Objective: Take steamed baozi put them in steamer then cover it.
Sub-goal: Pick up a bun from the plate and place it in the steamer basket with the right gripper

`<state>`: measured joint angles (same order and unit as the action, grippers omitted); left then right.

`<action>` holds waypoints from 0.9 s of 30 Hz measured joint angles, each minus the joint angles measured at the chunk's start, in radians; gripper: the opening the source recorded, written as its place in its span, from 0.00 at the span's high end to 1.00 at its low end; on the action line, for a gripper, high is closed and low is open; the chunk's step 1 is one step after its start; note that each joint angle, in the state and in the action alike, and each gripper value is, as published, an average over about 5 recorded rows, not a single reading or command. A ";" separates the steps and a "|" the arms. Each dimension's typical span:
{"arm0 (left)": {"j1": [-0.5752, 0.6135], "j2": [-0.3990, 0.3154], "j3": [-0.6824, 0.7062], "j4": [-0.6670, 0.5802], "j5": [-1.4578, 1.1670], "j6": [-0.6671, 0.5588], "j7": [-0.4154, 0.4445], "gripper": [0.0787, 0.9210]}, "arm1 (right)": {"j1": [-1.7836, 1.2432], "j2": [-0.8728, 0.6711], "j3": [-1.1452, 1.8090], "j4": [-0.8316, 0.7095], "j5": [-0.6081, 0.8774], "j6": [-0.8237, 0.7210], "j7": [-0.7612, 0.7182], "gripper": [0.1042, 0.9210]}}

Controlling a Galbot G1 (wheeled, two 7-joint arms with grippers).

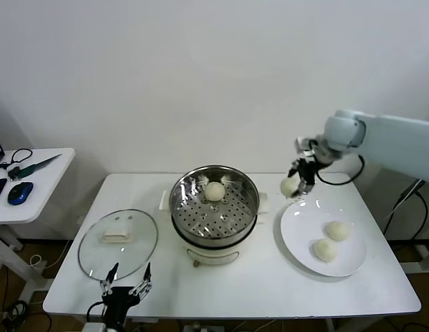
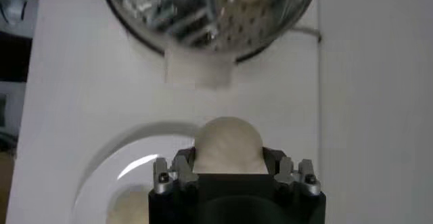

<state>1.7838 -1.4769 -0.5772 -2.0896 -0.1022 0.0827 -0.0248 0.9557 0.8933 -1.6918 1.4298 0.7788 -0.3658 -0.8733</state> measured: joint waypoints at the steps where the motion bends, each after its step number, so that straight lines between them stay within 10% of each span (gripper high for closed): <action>1: 0.000 0.000 0.000 -0.002 0.000 0.000 0.000 0.12 | 0.011 0.018 0.005 0.012 0.022 -0.011 0.010 0.31; 27: 0.013 0.009 -0.015 -0.014 -0.011 -0.002 0.001 0.12 | -0.268 0.508 0.117 -0.213 0.095 -0.131 0.160 0.30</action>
<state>1.7967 -1.4680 -0.5927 -2.1035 -0.1136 0.0810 -0.0234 0.6875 1.4009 -1.5746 1.2170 0.8736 -0.4965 -0.7133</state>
